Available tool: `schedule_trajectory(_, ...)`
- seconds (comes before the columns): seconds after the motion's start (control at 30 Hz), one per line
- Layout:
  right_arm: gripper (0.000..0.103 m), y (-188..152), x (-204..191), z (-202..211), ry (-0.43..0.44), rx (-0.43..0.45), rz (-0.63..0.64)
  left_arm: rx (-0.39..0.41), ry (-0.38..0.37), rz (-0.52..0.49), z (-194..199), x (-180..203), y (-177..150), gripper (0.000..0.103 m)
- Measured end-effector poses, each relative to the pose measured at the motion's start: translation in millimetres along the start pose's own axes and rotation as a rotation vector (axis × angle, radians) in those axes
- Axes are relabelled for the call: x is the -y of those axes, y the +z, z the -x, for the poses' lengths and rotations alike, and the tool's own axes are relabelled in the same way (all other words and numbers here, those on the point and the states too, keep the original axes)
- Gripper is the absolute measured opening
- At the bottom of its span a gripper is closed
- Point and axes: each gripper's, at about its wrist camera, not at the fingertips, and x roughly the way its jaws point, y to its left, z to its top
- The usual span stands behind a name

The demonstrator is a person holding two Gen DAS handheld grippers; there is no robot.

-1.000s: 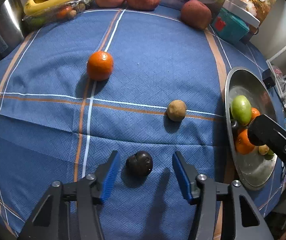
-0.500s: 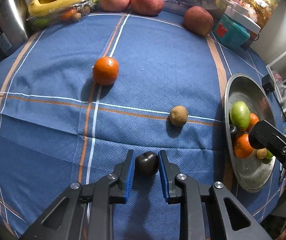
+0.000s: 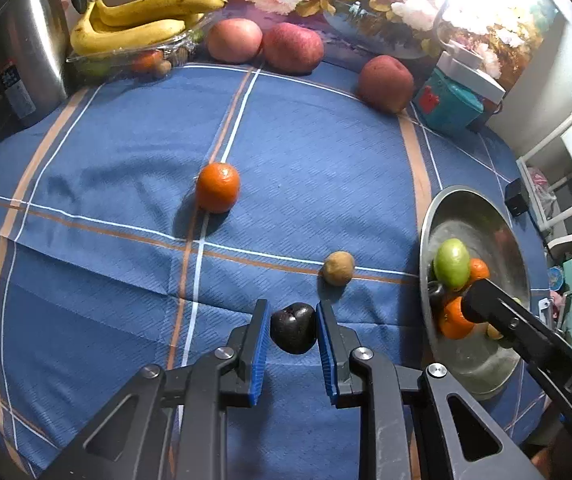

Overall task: Organize fruits
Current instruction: 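Carry both dark plums over the steel plate and open both grippers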

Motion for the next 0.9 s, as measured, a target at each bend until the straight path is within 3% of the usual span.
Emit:
schedule_trajectory(0.4, 0.026, 5.0, 46.0, 1.3, -0.088, 0.017, -0.092, 0.044, -0.04, -0.03, 8.4, 24.4, -1.1, 0.025)
schedule_trajectory(0.9, 0.025, 3.8, 126.9, 28.2, -0.173, 0.073, -0.249, 0.099, -0.099, -0.226, 5.9, 105.0, -5.7, 0.025)
